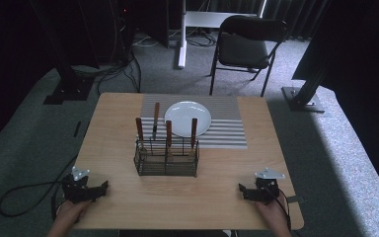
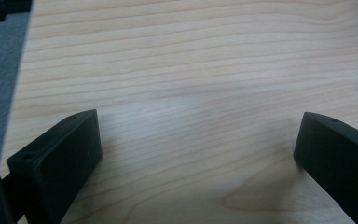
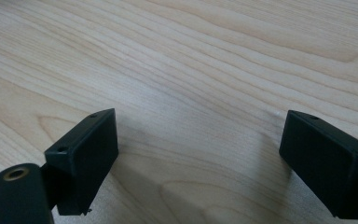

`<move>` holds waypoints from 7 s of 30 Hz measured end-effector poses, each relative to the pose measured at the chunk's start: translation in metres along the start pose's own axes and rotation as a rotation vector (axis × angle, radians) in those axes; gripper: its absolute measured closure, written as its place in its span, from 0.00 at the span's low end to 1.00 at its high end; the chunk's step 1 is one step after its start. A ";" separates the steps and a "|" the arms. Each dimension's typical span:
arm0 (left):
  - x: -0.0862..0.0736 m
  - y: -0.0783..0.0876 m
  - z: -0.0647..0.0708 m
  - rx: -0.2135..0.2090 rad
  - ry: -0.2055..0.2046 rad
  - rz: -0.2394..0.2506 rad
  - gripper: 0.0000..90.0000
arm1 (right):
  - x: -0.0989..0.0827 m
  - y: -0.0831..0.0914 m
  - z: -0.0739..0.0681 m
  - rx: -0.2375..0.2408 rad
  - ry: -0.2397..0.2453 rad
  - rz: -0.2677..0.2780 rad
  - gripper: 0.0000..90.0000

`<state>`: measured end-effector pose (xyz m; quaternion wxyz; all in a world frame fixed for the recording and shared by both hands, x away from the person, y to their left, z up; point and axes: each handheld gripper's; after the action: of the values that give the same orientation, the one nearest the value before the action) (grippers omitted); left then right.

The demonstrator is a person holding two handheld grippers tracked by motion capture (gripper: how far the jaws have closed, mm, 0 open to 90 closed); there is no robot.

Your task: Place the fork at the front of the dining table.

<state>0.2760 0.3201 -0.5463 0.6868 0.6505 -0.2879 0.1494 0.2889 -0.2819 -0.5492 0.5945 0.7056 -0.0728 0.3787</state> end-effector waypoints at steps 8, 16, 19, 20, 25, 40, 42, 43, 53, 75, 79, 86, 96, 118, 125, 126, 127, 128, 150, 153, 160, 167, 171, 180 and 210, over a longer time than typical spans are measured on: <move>0.000 0.000 0.000 0.008 0.014 0.001 0.01 | 0.000 0.001 0.001 0.010 0.010 -0.010 0.12; 0.001 -0.001 0.000 0.037 0.055 0.001 0.01 | 0.001 0.002 0.000 0.014 0.017 -0.032 0.13; 0.001 -0.001 0.000 0.039 0.058 0.000 0.01 | 0.004 0.004 -0.001 0.013 0.021 -0.054 0.16; 0.001 -0.001 0.000 0.039 0.057 0.000 0.01 | 0.004 0.004 -0.004 0.012 0.017 -0.061 0.16; 0.001 -0.001 -0.001 0.039 0.055 0.000 0.01 | 0.006 0.007 -0.014 0.038 0.007 -0.078 0.16; 0.001 -0.001 -0.001 0.039 0.055 0.000 0.01 | 0.048 0.044 -0.057 0.185 0.033 0.072 0.17; 0.001 -0.001 -0.001 0.038 0.055 0.000 0.01 | 0.056 0.050 -0.063 0.188 0.041 0.092 0.17; 0.001 -0.001 -0.001 0.038 0.056 0.001 0.01 | 0.060 0.054 -0.066 0.194 0.043 0.105 0.17; 0.001 -0.001 -0.001 0.038 0.055 0.001 0.01 | 0.099 0.082 -0.096 0.254 0.114 0.212 0.18; 0.001 -0.001 -0.001 0.038 0.054 -0.001 0.01 | 0.155 0.057 -0.159 0.271 0.149 0.281 0.27; 0.001 -0.001 -0.001 0.038 0.053 -0.001 0.01 | 0.166 0.047 -0.171 0.253 0.117 0.293 0.27; 0.001 -0.001 -0.001 0.038 0.055 0.001 0.01 | 0.184 0.034 -0.190 0.226 0.101 0.320 0.34; 0.001 -0.001 -0.001 0.040 0.053 0.002 0.01 | 0.205 0.016 -0.205 0.123 0.026 0.338 0.45; 0.000 0.000 -0.001 0.037 0.052 0.001 0.01 | 0.214 -0.004 -0.228 -0.041 -0.075 0.323 0.77; 0.000 0.000 -0.001 0.036 0.052 0.001 0.01 | 0.211 -0.008 -0.230 -0.057 -0.091 0.326 0.84; 0.000 0.000 -0.001 0.036 0.052 0.001 0.01 | 0.212 -0.008 -0.228 -0.044 -0.099 0.325 0.84; 0.000 0.000 -0.001 0.036 0.052 0.000 0.01 | 0.212 -0.007 -0.228 -0.047 -0.101 0.325 0.84; 0.000 0.000 -0.001 0.037 0.052 0.001 0.01 | 0.212 -0.007 -0.228 -0.052 -0.098 0.325 0.84; 0.000 0.000 -0.001 0.037 0.051 0.000 0.01 | 0.221 0.036 -0.222 -0.073 -0.076 0.402 0.85; 0.000 0.000 -0.001 0.037 0.052 0.001 0.01 | 0.224 0.045 -0.220 -0.074 -0.071 0.421 0.85; 0.000 0.000 -0.001 0.037 0.051 0.000 0.01 | 0.241 0.073 -0.213 -0.060 -0.082 0.475 0.85; 0.000 0.000 -0.001 0.037 0.052 0.001 0.01 | 0.258 0.084 -0.208 -0.057 -0.086 0.497 0.85; 0.000 0.000 -0.001 0.037 0.051 0.001 0.01 | 0.269 0.086 -0.205 -0.071 -0.073 0.506 0.85; 0.000 0.000 -0.001 0.037 0.051 0.001 0.01 | 0.290 0.086 -0.194 -0.087 -0.071 0.521 0.85; 0.000 -0.001 -0.001 0.037 0.053 0.002 0.01 | 0.290 0.051 -0.095 -0.250 -0.130 0.436 0.85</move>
<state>0.2768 0.3208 -0.5465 0.6820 0.6585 -0.2675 0.1722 0.4220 -0.1109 -0.3288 0.5753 0.6173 -0.3074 0.4399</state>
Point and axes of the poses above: each handheld gripper's, and its own axes: y roughly backward along the jaws, x roughly out of its top, z roughly to its right, and after that the axes turned 7 degrees about -z, right-handed
